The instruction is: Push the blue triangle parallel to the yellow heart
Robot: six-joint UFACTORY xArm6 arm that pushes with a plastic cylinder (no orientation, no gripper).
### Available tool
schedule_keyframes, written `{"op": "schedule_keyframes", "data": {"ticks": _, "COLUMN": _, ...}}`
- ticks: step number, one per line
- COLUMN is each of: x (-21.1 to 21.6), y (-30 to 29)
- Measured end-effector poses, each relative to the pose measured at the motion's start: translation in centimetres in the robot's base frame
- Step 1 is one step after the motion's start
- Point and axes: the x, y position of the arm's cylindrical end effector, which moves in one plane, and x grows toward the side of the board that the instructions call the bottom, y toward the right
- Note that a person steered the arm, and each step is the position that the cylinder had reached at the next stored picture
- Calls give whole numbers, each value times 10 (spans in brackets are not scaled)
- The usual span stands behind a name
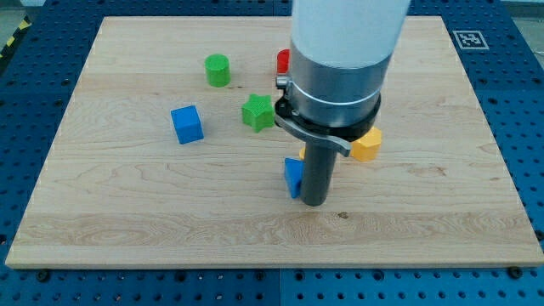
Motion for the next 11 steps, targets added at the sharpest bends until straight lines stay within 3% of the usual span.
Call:
{"op": "schedule_keyframes", "data": {"ticks": 2, "x": 0, "y": -39}}
{"op": "schedule_keyframes", "data": {"ticks": 5, "x": -2, "y": 32}}
{"op": "schedule_keyframes", "data": {"ticks": 7, "x": -13, "y": 32}}
{"op": "schedule_keyframes", "data": {"ticks": 11, "x": -14, "y": -49}}
